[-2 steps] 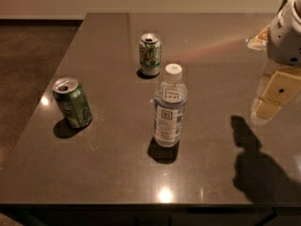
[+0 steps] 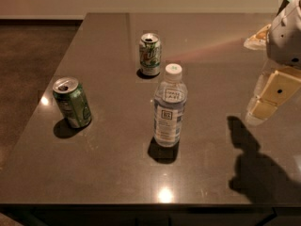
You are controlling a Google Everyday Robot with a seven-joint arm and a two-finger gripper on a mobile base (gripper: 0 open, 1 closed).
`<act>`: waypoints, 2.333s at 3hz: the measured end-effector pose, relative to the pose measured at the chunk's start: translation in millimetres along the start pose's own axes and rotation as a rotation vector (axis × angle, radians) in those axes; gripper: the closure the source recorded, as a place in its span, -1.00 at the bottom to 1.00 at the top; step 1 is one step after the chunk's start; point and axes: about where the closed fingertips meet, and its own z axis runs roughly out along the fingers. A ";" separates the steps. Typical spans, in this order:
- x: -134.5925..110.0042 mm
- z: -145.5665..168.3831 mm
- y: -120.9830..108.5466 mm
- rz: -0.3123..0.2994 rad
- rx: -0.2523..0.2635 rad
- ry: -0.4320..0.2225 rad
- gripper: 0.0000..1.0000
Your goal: Move blue plastic bottle near 7up can
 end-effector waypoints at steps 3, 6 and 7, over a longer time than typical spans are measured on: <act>-80.6 32.4 33.3 -0.019 -0.107 -0.404 -1.00; -128.4 59.4 59.5 0.018 -0.222 -0.540 -0.65; -134.3 60.5 60.1 0.038 -0.232 -0.549 -0.19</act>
Offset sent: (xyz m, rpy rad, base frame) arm -0.0088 0.1008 -0.0191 0.4597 -0.0125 0.1824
